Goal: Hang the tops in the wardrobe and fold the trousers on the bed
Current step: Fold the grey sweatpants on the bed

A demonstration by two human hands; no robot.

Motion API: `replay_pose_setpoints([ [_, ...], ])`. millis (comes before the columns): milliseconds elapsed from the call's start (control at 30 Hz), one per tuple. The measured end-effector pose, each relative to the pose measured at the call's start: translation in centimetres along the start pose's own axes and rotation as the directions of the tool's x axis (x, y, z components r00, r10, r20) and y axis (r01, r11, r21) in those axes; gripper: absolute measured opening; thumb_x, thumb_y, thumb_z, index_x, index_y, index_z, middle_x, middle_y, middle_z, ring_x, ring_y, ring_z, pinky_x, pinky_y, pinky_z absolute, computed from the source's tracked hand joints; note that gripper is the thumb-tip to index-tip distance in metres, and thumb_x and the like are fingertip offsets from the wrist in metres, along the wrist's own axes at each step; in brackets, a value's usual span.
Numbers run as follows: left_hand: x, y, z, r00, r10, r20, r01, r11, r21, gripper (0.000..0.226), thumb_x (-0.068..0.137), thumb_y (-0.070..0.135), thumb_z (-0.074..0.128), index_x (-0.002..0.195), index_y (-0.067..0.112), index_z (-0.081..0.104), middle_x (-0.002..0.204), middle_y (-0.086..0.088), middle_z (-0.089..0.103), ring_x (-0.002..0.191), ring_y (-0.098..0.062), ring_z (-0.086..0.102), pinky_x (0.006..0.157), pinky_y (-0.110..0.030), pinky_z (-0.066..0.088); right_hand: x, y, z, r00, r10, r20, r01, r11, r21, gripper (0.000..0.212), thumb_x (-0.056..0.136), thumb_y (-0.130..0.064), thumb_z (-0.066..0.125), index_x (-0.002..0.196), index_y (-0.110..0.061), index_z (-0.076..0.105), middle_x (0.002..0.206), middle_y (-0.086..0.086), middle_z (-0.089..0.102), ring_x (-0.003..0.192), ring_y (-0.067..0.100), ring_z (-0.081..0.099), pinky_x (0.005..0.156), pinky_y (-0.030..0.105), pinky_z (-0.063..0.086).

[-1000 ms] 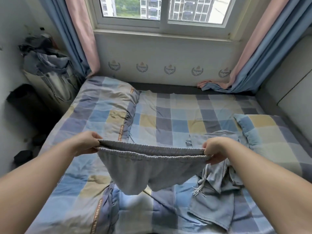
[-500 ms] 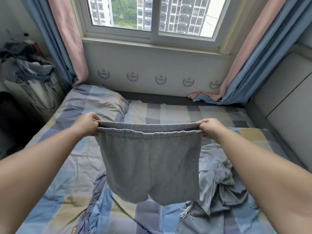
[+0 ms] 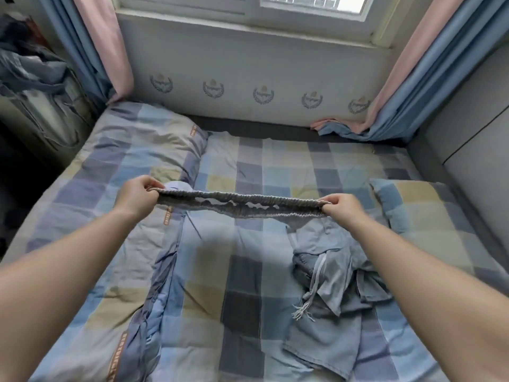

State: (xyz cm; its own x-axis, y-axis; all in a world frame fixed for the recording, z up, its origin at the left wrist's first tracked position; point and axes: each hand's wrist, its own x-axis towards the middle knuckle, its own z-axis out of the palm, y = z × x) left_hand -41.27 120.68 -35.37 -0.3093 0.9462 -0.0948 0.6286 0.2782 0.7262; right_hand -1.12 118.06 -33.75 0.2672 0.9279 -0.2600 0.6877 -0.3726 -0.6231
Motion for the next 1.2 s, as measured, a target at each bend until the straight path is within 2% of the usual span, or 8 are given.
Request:
replay_pose_setpoints([
  [100, -2.9, -5.2, 3.6, 0.992, -0.004, 0.128, -0.025, 0.975, 0.223, 0.024, 0.083, -0.002, 0.055, 0.101, 0.007, 0.068, 0.105, -0.018, 0.067, 0.103, -0.035, 0.059, 0.072, -0.029, 0.035, -0.8, 4.3, 5.1, 0.994, 0.069, 0.083, -0.060, 0.993, -0.104, 0.025, 0.083, -0.007, 0.057, 0.102, -0.012, 0.073, 0.095, 0.010, 0.071, 0.092, 0.026, 0.062, 0.071, 0.026, 0.040],
  [233, -6.7, -13.9, 9.1, 0.941, -0.053, 0.334, -0.067, 0.938, 0.339, 0.025, 0.081, -0.006, 0.055, 0.102, 0.002, 0.067, 0.106, -0.020, 0.067, 0.103, -0.035, 0.060, 0.076, -0.032, 0.039, -2.1, 10.8, 13.2, 0.965, 0.154, 0.211, -0.097, 0.961, -0.257, 0.023, 0.084, -0.010, 0.057, 0.100, -0.014, 0.073, 0.090, 0.008, 0.067, 0.095, 0.028, 0.062, 0.070, 0.025, 0.036],
  [367, -10.3, -22.6, 14.2, 0.878, -0.140, 0.458, -0.070, 0.908, 0.413, 0.036, 0.080, -0.009, 0.050, 0.108, 0.003, 0.069, 0.115, -0.018, 0.067, 0.109, -0.033, 0.060, 0.088, -0.034, 0.044, -4.4, 17.1, 20.9, 0.915, 0.222, 0.336, -0.091, 0.927, -0.363, 0.027, 0.086, -0.011, 0.053, 0.104, -0.016, 0.073, 0.110, 0.006, 0.070, 0.095, 0.026, 0.061, 0.064, 0.024, 0.037],
  [533, -14.9, -31.1, 19.0, 0.778, -0.247, 0.578, -0.071, 0.879, 0.471, 0.032, 0.088, -0.003, 0.051, 0.115, 0.003, 0.068, 0.122, -0.016, 0.065, 0.115, -0.028, 0.059, 0.097, -0.037, 0.045, -7.4, 24.5, 28.8, 0.840, 0.330, 0.430, -0.125, 0.889, -0.440, 0.024, 0.085, -0.014, 0.057, 0.104, -0.016, 0.072, 0.111, 0.010, 0.069, 0.107, 0.029, 0.060, 0.074, 0.025, 0.039],
  [833, -19.0, -38.7, 24.0, 0.696, -0.407, 0.591, 0.010, 0.829, 0.559, 0.031, 0.092, 0.003, 0.048, 0.116, 0.004, 0.067, 0.123, -0.017, 0.064, 0.113, -0.030, 0.058, 0.094, -0.033, 0.044, -9.6, 31.6, 35.3, 0.700, 0.482, 0.527, -0.041, 0.764, -0.644, 0.024, 0.087, -0.016, 0.055, 0.094, -0.001, 0.071, 0.110, 0.016, 0.069, 0.101, 0.033, 0.061, 0.069, 0.033, 0.044],
  [1033, -19.0, -39.9, 24.3, 0.627, -0.483, 0.611, 0.071, 0.817, 0.572, 0.036, 0.092, 0.017, 0.056, 0.126, 0.007, 0.061, 0.130, -0.012, 0.060, 0.121, -0.027, 0.053, 0.098, -0.032, 0.040, -8.7, 30.1, 37.4, 0.512, 0.577, 0.637, 0.219, 0.629, -0.746, 0.032, 0.089, -0.025, 0.055, 0.115, -0.010, 0.066, 0.120, 0.008, 0.064, 0.110, 0.024, 0.058, 0.089, 0.030, 0.047],
  [1100, -18.4, -40.0, 24.0, 0.651, -0.509, 0.563, 0.160, 0.817, 0.553, 0.034, 0.093, 0.018, 0.054, 0.125, 0.010, 0.061, 0.127, -0.010, 0.061, 0.118, -0.026, 0.054, 0.094, -0.030, 0.041, -7.1, 27.9, 38.6, 0.511, 0.565, 0.648, 0.333, 0.565, -0.755, 0.036, 0.089, -0.027, 0.053, 0.119, -0.010, 0.065, 0.122, 0.008, 0.063, 0.111, 0.024, 0.058, 0.093, 0.031, 0.049],
  [1200, -17.1, -40.6, 23.6, 0.696, -0.520, 0.495, 0.286, 0.833, 0.473, 0.035, 0.092, 0.019, 0.056, 0.126, 0.012, 0.059, 0.127, -0.011, 0.060, 0.115, -0.025, 0.056, 0.090, -0.029, 0.041, -4.3, 23.1, 41.7, 0.575, 0.429, 0.697, 0.383, 0.611, -0.692, 0.035, 0.092, -0.028, 0.052, 0.122, -0.011, 0.062, 0.124, 0.008, 0.062, 0.112, 0.026, 0.057, 0.093, 0.033, 0.049],
])
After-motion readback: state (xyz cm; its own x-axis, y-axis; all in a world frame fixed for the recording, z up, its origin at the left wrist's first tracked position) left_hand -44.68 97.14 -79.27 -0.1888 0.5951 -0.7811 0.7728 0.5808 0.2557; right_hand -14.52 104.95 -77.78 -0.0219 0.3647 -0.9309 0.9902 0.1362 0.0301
